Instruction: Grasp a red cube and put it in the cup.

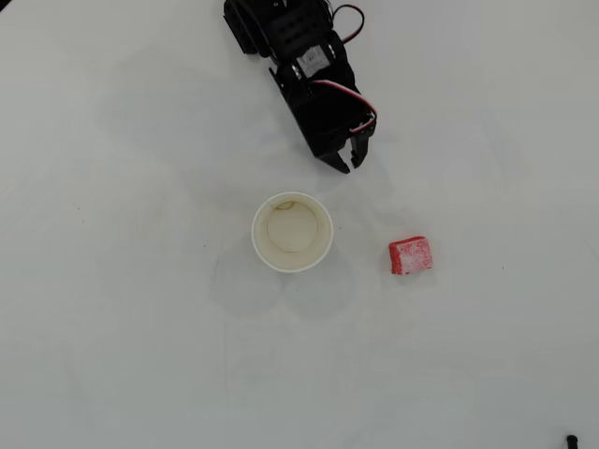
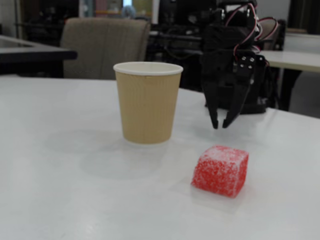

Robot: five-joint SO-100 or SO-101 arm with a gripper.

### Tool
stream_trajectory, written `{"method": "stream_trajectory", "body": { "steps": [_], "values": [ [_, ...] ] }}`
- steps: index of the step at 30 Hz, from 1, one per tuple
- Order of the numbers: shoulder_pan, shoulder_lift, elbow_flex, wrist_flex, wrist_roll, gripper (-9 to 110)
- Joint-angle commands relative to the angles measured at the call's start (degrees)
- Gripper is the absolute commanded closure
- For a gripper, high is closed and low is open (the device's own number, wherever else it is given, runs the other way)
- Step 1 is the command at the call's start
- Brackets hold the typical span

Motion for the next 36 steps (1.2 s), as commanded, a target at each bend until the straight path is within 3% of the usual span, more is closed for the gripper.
{"method": "stream_trajectory", "body": {
  "steps": [1,18,36],
  "values": [
    [2.5,-4.8,-8.3,-0.5,-1.6,101],
    [6.2,-18.0,-19.5,-5.3,-3.2,101],
    [-0.9,-16.9,-17.8,-4.8,-1.8,101]
  ]
}}
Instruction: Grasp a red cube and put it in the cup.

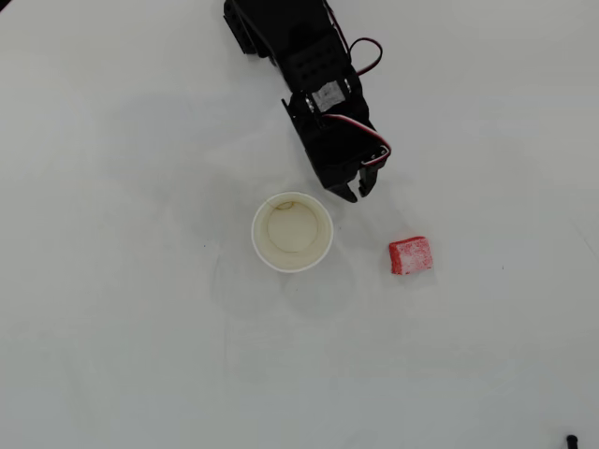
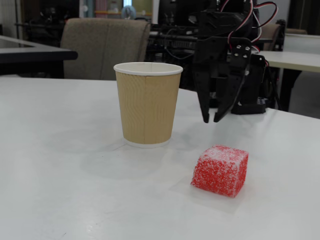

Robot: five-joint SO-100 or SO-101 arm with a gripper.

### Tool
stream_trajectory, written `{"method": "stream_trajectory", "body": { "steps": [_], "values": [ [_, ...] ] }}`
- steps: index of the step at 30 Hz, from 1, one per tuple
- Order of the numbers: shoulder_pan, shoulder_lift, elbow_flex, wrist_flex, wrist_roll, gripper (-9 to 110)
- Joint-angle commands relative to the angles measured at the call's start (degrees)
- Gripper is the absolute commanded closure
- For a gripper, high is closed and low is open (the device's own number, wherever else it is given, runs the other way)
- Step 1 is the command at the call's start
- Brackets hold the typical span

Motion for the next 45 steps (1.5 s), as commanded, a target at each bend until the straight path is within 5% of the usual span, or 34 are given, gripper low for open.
{"method": "stream_trajectory", "body": {
  "steps": [1,19,24,45],
  "values": [
    [-1.6,1.1,-2.5,-0.6,0.9,101],
    [-2.1,-20.4,-18.2,-0.4,1.0,101],
    [-1.5,-27.0,-23.1,-0.2,0.8,86],
    [5.2,-39.4,-37.5,-1.7,0.2,84]
  ]
}}
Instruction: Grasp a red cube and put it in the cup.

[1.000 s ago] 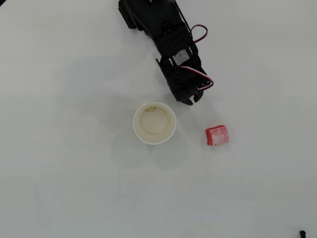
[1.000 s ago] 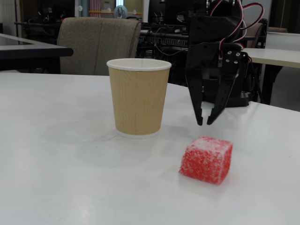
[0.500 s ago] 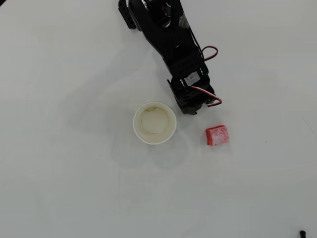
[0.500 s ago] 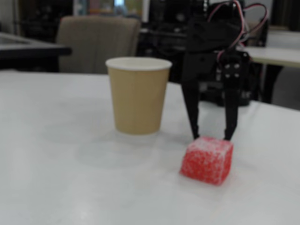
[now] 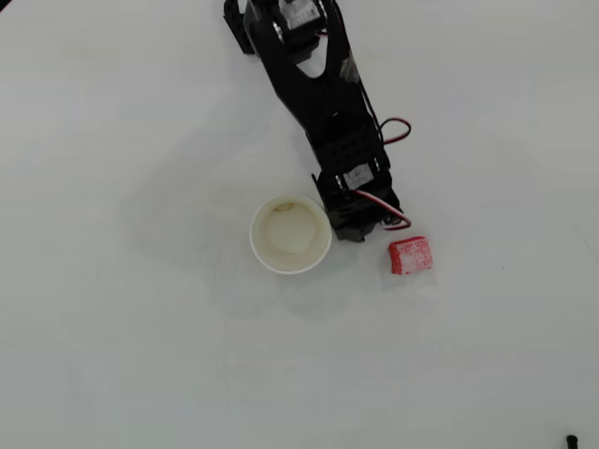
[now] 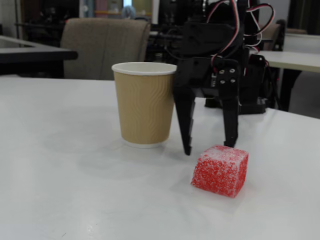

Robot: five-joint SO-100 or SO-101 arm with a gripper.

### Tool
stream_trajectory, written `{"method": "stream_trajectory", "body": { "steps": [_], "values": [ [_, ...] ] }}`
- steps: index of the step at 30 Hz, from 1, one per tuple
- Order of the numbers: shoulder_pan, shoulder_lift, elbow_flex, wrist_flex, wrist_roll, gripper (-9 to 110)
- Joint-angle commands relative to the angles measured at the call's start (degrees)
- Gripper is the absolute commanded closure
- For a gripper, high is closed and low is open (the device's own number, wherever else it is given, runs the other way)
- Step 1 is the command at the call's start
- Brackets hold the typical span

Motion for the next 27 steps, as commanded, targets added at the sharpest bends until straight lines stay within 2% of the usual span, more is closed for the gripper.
{"method": "stream_trajectory", "body": {
  "steps": [1,10,27],
  "values": [
    [2.4,-1.4,-6.8,-2.4,-0.4,84],
    [3.5,-2.1,-8.1,-3.1,0.1,84],
    [-4.3,6.4,1.2,-1.8,3.2,84]
  ]
}}
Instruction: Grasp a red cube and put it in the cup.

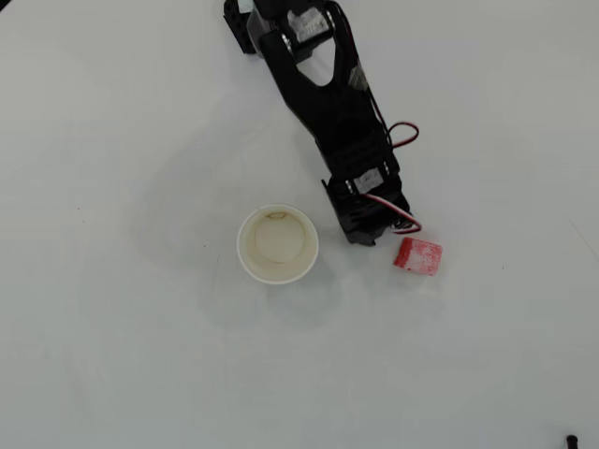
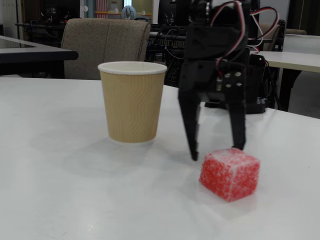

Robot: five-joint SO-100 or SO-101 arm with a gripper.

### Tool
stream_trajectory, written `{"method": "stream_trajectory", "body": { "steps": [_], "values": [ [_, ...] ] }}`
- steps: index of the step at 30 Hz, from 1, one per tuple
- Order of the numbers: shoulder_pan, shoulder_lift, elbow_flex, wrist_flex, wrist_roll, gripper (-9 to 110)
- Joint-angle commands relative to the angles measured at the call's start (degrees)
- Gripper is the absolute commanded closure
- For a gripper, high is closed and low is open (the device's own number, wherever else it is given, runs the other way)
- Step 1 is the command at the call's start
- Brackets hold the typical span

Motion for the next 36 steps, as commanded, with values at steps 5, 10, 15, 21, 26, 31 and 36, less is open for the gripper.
{"method": "stream_trajectory", "body": {
  "steps": [5,10,15,21,26,31,36],
  "values": [
    [-2.8,11.6,6.0,0.4,0.6,81],
    [-2.5,12.7,7.0,0.0,0.6,80],
    [-0.6,9.2,3.3,-0.6,0.2,77],
    [0.9,4.6,-1.4,-1.4,-0.1,76],
    [0.0,1.8,-2.8,-1.8,0.2,76],
    [-2.0,-0.5,-3.1,-1.1,0.6,76],
    [-2.5,-4.7,-6.3,-1.1,1.0,75]
  ]
}}
